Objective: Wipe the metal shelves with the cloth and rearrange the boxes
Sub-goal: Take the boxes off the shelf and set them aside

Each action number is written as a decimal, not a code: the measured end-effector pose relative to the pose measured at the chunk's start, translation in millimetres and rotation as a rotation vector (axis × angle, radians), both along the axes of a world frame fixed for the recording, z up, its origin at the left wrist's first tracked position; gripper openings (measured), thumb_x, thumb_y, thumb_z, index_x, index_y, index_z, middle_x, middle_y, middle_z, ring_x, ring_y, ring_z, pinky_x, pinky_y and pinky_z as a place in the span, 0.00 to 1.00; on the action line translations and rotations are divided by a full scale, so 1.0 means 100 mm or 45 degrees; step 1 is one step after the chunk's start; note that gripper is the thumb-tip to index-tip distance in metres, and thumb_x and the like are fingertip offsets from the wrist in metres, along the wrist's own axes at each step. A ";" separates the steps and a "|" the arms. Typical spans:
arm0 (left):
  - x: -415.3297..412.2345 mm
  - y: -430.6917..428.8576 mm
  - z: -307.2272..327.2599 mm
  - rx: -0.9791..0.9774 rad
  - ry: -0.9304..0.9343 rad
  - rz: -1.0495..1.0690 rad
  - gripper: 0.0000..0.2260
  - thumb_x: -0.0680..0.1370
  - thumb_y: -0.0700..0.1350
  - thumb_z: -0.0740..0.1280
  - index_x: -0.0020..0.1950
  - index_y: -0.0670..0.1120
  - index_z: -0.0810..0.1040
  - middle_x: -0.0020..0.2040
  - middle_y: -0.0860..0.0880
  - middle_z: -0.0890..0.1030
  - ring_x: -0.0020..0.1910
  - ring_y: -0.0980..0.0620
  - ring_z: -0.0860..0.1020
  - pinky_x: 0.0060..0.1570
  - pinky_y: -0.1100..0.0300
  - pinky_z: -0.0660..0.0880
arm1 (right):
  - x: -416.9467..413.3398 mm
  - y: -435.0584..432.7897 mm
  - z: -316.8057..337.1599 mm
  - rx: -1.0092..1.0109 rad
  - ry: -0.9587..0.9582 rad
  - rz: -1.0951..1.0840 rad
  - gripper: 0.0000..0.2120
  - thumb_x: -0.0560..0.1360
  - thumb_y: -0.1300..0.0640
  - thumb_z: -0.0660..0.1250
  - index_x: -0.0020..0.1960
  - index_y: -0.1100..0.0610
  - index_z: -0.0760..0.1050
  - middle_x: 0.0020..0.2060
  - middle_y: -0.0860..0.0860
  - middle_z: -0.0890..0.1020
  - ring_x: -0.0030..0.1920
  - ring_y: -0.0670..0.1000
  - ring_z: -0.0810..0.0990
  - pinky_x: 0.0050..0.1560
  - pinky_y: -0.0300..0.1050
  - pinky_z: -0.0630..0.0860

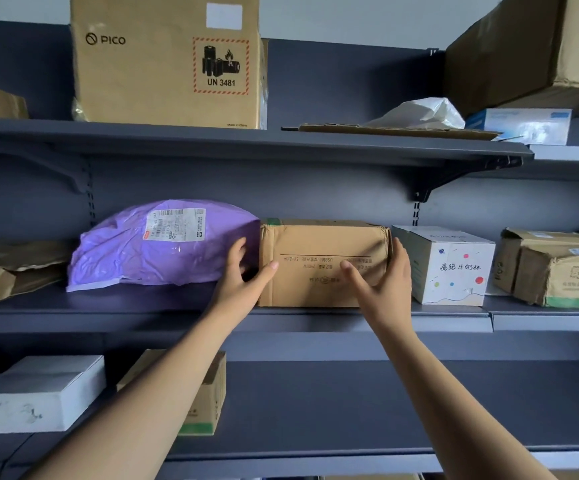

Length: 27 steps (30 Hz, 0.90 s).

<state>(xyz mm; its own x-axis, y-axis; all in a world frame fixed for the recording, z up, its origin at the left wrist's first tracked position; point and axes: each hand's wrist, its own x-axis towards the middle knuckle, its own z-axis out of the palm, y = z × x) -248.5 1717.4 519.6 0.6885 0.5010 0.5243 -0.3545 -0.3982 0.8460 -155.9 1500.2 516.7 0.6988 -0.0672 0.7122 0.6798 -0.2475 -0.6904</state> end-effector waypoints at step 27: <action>-2.36 1.67 -0.82 -0.136 0.044 -0.090 0.26 0.65 0.68 0.69 0.59 0.61 0.75 0.66 0.57 0.78 0.68 0.58 0.74 0.71 0.52 0.70 | -2.58 2.40 -0.65 -0.332 0.047 0.385 0.35 0.75 0.43 0.73 0.77 0.55 0.66 0.73 0.47 0.72 0.73 0.46 0.68 0.69 0.37 0.64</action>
